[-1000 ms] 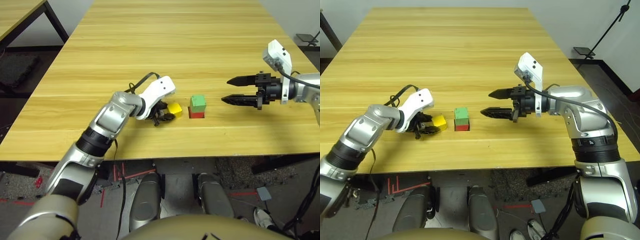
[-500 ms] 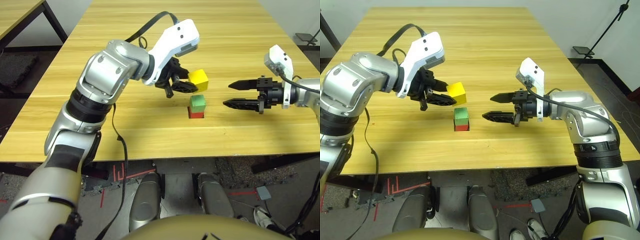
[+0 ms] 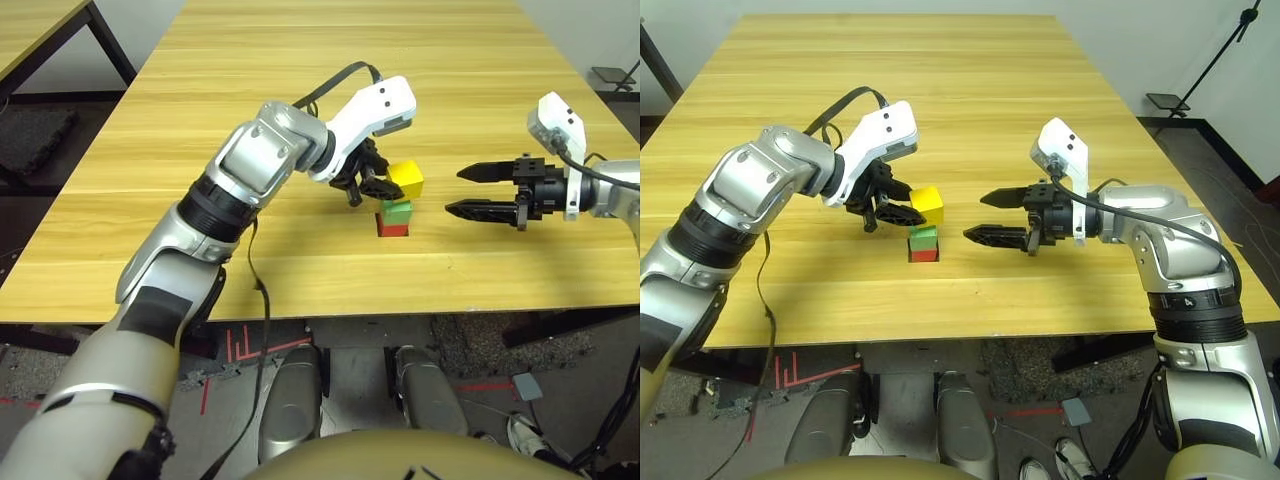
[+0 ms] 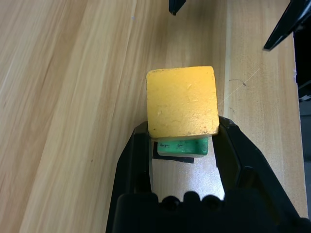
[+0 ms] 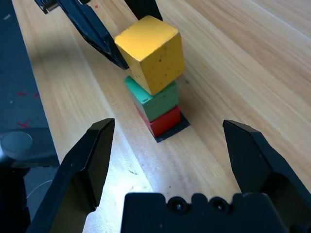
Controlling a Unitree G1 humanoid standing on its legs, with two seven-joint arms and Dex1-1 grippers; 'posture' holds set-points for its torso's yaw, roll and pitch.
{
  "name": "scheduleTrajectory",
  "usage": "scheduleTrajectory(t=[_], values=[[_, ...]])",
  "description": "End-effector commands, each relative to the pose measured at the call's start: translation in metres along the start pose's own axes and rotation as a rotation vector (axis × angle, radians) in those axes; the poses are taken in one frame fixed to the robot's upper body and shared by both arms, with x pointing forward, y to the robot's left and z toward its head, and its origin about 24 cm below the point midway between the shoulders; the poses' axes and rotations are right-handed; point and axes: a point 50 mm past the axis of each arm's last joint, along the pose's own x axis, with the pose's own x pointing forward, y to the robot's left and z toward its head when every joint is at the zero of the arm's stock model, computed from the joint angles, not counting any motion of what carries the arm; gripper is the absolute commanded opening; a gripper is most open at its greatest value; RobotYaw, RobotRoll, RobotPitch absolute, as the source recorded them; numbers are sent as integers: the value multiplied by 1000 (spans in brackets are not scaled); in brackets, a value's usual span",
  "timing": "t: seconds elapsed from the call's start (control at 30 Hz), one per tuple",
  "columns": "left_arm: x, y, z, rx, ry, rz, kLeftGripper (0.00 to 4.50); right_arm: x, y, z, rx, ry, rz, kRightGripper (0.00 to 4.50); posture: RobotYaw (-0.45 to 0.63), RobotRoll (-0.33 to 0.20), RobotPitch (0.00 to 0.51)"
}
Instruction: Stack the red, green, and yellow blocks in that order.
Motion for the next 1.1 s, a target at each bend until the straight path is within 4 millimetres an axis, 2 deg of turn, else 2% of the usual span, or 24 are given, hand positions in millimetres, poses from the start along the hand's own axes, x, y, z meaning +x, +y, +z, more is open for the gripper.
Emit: scheduleTrajectory(t=[0.03, 0.97, 1.1], values=[[4, -3, -4, 1, 7, -23, 1872, -6, 1, 3, -6, -6, -17, 4500, 99, -101, 87], [6, -6, -15, 3, 40, -44, 1872, -6, 1, 0, 7, 0, -25, 4500, 98, -111, 101], [10, -8, -11, -4, 3, -36, 3196, -9, 1, -2, 10, 8, -31, 4500, 103, -116, 97]])
